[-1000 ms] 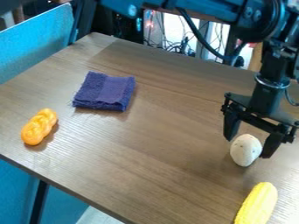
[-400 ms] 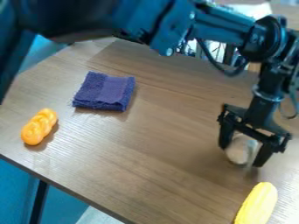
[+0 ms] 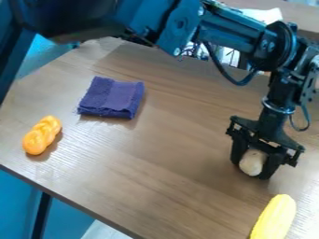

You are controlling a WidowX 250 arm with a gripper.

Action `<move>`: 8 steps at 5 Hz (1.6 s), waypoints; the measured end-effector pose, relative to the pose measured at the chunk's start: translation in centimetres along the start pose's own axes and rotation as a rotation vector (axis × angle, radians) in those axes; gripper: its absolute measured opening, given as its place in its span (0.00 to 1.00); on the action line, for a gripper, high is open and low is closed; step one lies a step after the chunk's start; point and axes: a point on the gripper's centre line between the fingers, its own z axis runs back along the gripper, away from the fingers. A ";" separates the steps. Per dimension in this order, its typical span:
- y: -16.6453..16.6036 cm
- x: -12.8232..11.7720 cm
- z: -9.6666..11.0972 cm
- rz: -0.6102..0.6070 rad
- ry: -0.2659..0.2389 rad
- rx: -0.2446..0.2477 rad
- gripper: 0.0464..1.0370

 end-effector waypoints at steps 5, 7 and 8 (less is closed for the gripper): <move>9.6 -11.8 4.1 0.413 0.080 0.300 0.59; 19.6 -11.7 2.1 0.590 0.049 0.115 0.59; 23.8 -10.9 1.4 0.627 0.037 0.080 0.59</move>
